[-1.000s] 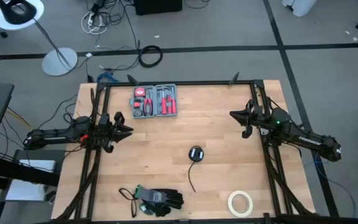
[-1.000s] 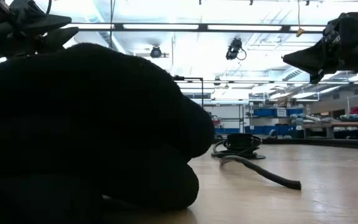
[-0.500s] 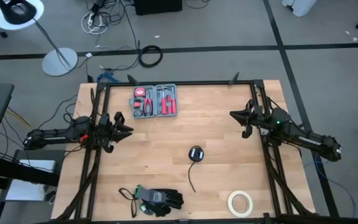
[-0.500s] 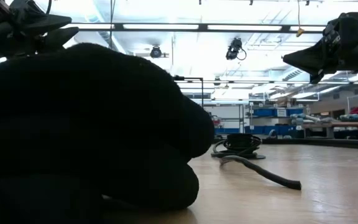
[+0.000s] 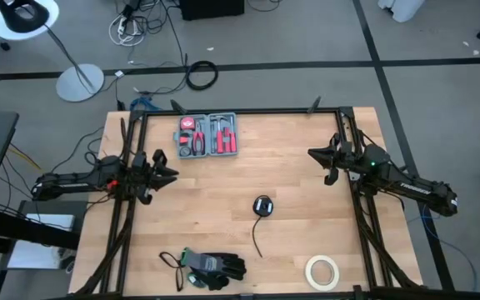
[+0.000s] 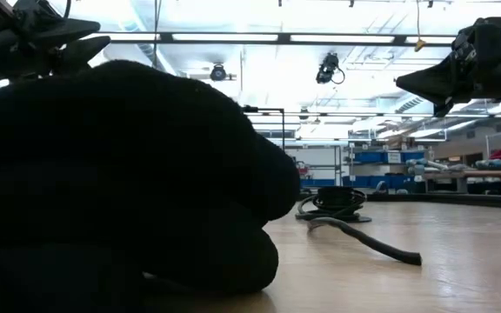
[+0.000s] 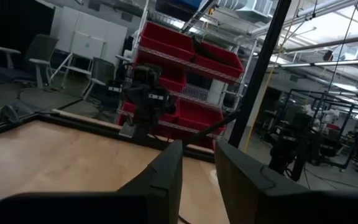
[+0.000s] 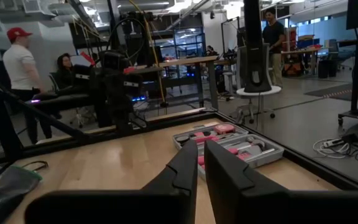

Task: Coil cords
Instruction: Uncoil the black wire cable from the black spool

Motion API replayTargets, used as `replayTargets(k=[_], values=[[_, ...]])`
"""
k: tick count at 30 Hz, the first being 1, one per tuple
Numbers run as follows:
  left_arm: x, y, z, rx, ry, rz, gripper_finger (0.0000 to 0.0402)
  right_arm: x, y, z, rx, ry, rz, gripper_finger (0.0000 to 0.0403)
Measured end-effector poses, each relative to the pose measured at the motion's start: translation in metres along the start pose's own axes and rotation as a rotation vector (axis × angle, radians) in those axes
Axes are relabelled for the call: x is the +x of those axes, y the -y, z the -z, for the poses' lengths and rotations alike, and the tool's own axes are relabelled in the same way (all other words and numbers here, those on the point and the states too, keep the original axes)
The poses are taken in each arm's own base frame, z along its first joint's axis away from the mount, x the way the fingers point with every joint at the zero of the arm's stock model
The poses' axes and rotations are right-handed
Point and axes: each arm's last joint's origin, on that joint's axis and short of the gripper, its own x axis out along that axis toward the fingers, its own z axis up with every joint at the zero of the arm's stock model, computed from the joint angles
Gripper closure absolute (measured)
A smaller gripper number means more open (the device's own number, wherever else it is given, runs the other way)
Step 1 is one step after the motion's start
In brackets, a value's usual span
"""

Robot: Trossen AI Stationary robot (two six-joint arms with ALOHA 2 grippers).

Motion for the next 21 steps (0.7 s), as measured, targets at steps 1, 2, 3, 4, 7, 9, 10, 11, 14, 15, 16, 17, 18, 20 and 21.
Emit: replayTargets(k=[1,2,3,4,7,9,10,11,14,15,16,17,18,20,21], values=[[0.0,0.0002,-0.0005,0.001,0.005,0.001,0.0303,0.0,0.0,0.0,0.0,0.0,0.0,0.037],[0.0,0.0003,-0.0008,0.001,0.008,0.002,0.0303,0.0,0.0,0.0001,0.0,-0.001,0.0,0.037],[0.0,0.0003,-0.0008,0.001,0.008,0.002,0.0303,0.0,0.0,0.0001,0.0,0.0,0.0,0.037],[0.0,0.0003,-0.0008,0.001,0.007,0.002,0.0303,0.0,0.0,0.0,0.0,0.0,0.0,0.037],[0.0,0.0003,-0.0008,0.001,0.007,0.002,0.0303,0.0,0.0,0.0,0.0,0.0,0.0,0.037],[0.0,0.0002,-0.0006,0.001,0.007,0.002,0.0303,0.0,0.0,0.0001,0.0,-0.001,0.0,0.037],[0.0,0.0002,-0.0007,0.001,0.007,0.002,0.0303,0.0,0.0,0.0,0.0,0.0,0.0,0.037],[0.0,0.0002,-0.0006,0.001,0.006,0.002,0.0303,0.0,0.0,0.0001,0.0,0.0,0.001,0.037],[0.0,0.0002,-0.0006,0.001,0.006,0.001,0.0303,0.0,0.0,0.0,0.0,0.0,0.0,0.037],[0.0,0.0002,-0.0006,0.001,0.006,0.001,0.0303,0.0,0.0,0.0,0.0,0.0,0.0,0.037],[0.0,0.0002,-0.0005,0.001,0.006,0.001,0.0303,0.0,0.0,0.0,0.0,0.0,0.001,0.037],[0.0,0.0002,-0.0005,0.001,0.006,0.001,0.0303,0.0,0.0,0.0,0.0,0.0,0.0,0.037],[0.0,0.0002,-0.0007,0.001,0.006,0.001,0.0303,0.0,0.0,0.0,0.0,0.0,0.001,0.037],[0.0,0.0002,-0.0005,0.001,0.005,0.001,0.0303,0.0,0.0,0.0,0.0,0.0,0.001,0.037],[0.0,0.0002,-0.0005,0.001,0.005,0.001,0.0303,0.0,0.0,0.0,0.0,0.0,0.001,0.037]])
